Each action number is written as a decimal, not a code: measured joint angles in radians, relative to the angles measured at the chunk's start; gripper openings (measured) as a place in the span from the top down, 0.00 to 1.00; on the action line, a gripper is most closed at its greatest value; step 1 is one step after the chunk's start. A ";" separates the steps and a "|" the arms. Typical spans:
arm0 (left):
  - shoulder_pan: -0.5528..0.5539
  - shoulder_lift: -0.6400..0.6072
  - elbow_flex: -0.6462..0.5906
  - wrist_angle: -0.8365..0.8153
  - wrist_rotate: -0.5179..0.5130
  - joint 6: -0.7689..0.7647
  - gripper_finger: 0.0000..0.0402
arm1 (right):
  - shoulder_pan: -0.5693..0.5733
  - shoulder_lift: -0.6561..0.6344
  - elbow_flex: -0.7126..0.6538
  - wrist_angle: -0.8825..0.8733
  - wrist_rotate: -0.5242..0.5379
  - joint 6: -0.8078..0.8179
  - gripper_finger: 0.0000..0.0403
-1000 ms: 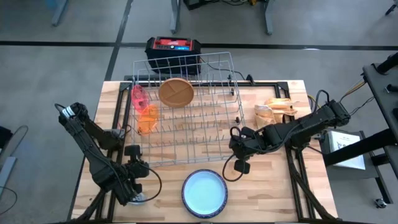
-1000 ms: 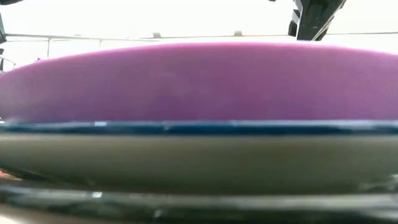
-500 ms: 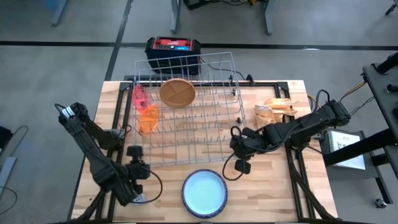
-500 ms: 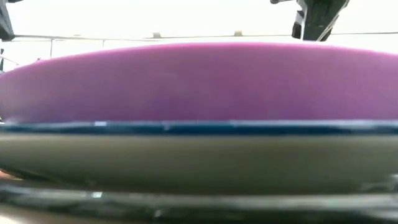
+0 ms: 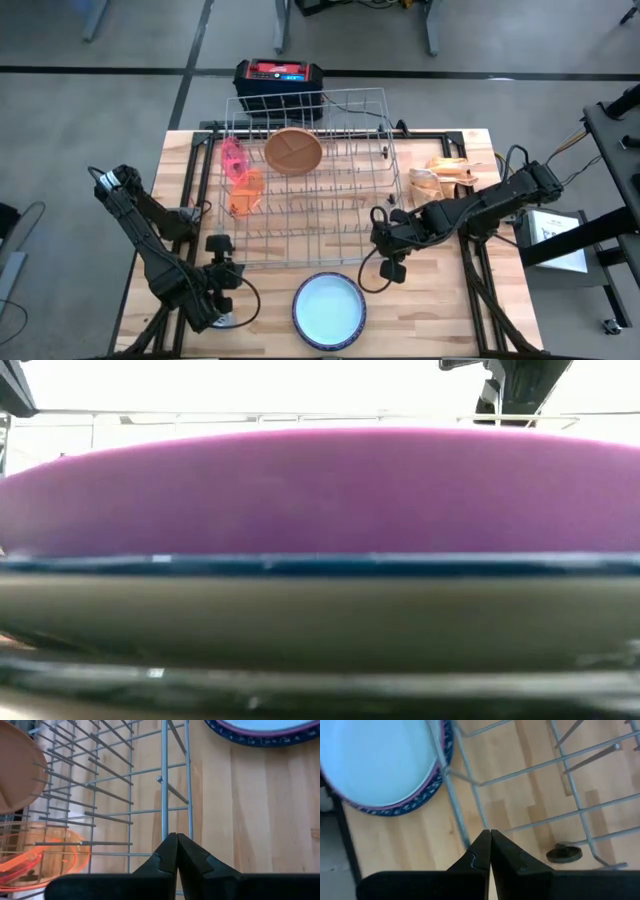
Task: Sort dishes
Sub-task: Adjust the dish rack on the table, then put the gray plate into the dish rack
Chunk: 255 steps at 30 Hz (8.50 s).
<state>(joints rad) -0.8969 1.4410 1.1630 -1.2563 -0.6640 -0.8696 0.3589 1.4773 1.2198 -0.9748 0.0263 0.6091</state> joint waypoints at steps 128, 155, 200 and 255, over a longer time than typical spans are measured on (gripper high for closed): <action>0.152 0.758 0.449 0.537 0.130 0.874 1.00 | 0.488 0.543 0.227 0.269 0.569 1.067 0.70; 0.213 0.771 0.445 0.763 0.210 1.008 1.00 | 0.462 0.497 0.229 0.101 0.580 1.092 0.66; 0.197 0.750 0.850 0.180 0.195 0.852 1.00 | 0.423 0.437 0.233 0.072 0.630 0.942 1.00; 0.179 0.746 0.806 0.147 0.149 0.774 1.00 | 0.349 0.473 0.233 0.189 0.596 0.771 0.90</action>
<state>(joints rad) -0.7180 2.1870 1.9692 -1.1089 -0.5145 -0.0952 0.7075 1.9507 1.4525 -0.7859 0.6222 1.3805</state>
